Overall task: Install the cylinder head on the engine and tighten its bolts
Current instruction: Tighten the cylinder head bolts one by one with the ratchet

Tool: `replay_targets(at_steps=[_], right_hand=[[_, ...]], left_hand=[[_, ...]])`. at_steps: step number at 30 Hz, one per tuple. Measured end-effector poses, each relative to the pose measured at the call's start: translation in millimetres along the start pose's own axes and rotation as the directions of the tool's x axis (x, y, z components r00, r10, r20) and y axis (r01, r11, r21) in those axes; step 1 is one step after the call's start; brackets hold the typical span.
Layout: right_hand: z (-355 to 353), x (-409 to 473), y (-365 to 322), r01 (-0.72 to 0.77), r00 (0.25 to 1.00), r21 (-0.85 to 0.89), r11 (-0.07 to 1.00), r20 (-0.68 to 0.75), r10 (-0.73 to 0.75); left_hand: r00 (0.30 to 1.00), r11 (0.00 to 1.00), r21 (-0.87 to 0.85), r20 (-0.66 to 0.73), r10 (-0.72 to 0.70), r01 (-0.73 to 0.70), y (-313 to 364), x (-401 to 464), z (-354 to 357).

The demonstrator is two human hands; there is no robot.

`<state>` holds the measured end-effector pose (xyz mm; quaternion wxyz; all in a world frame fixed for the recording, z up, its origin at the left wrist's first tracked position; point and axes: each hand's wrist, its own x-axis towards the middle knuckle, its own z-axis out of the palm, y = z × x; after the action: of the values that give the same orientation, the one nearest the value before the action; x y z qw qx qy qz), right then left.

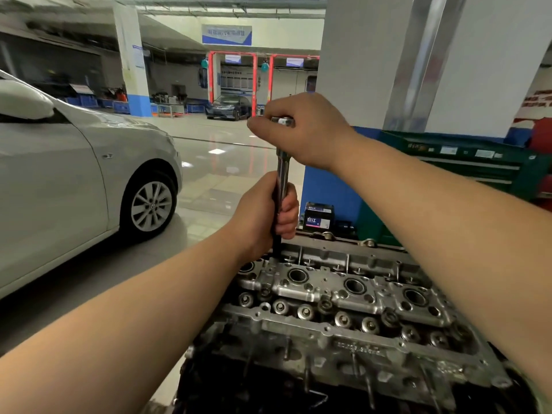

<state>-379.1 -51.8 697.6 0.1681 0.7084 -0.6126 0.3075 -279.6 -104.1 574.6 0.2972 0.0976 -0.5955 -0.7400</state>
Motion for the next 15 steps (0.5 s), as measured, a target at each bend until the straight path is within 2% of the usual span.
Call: replay_targets(at_steps=[1, 3, 5, 8, 10, 11, 12, 13, 14, 15], right_hand=[[0.4, 1.3, -5.2, -0.058, 0.998, -0.207, 0.977, -0.046, 0.050], [-3.0, 2.4, -13.8, -0.231, 0.973, -0.558, 0.797, -0.127, 0.193], [-7.3, -1.3, -21.6, -0.284, 0.956, -0.660, 0.695, -0.142, 0.256], [-5.7, -8.0, -25.6, -0.229, 0.973, -0.673, 0.703, -0.170, 0.155], [-6.5, -11.0, -18.3, -0.176, 0.983, -0.551, 0.816, -0.135, 0.121], [-9.2, -12.2, -12.9, -0.119, 0.993, -0.389, 0.913, -0.066, 0.101], [-11.6, -12.4, -6.5, -0.066, 0.998, -0.134, 0.989, -0.002, 0.066], [-12.2, -12.6, 0.3, -0.044, 0.999, 0.147, 0.988, 0.037, 0.039], [-10.3, -11.2, 7.0, -0.042, 0.998, 0.366, 0.929, 0.060, 0.021], [-6.8, -8.4, 10.4, -0.043, 0.997, 0.496, 0.867, 0.071, 0.009]], left_hand=[[1.000, 1.000, 0.013, -0.026, 0.007, -0.007, -1.1, -0.7, -0.2], [0.995, 0.997, 0.072, -0.103, 0.012, -0.005, -2.6, -0.3, 0.9], [0.989, 0.991, 0.135, -0.148, 0.009, 0.011, -4.7, -0.4, 2.7], [0.995, 0.996, 0.058, -0.070, -0.065, 0.069, -5.7, -2.1, 4.2], [0.996, 0.996, 0.035, -0.033, -0.081, 0.082, -5.0, -1.8, 4.5], [0.996, 0.996, 0.040, -0.027, -0.083, 0.084, -4.7, -1.9, 5.3], [0.996, 0.996, 0.045, -0.029, -0.081, 0.082, -5.1, -2.0, 6.3], [0.996, 0.996, 0.049, -0.038, -0.078, 0.080, -6.0, -1.9, 7.5], [0.996, 0.996, 0.051, -0.051, -0.073, 0.076, -7.1, -1.2, 8.0], [0.996, 0.996, 0.051, -0.066, -0.067, 0.070, -8.1, -1.0, 7.4]])
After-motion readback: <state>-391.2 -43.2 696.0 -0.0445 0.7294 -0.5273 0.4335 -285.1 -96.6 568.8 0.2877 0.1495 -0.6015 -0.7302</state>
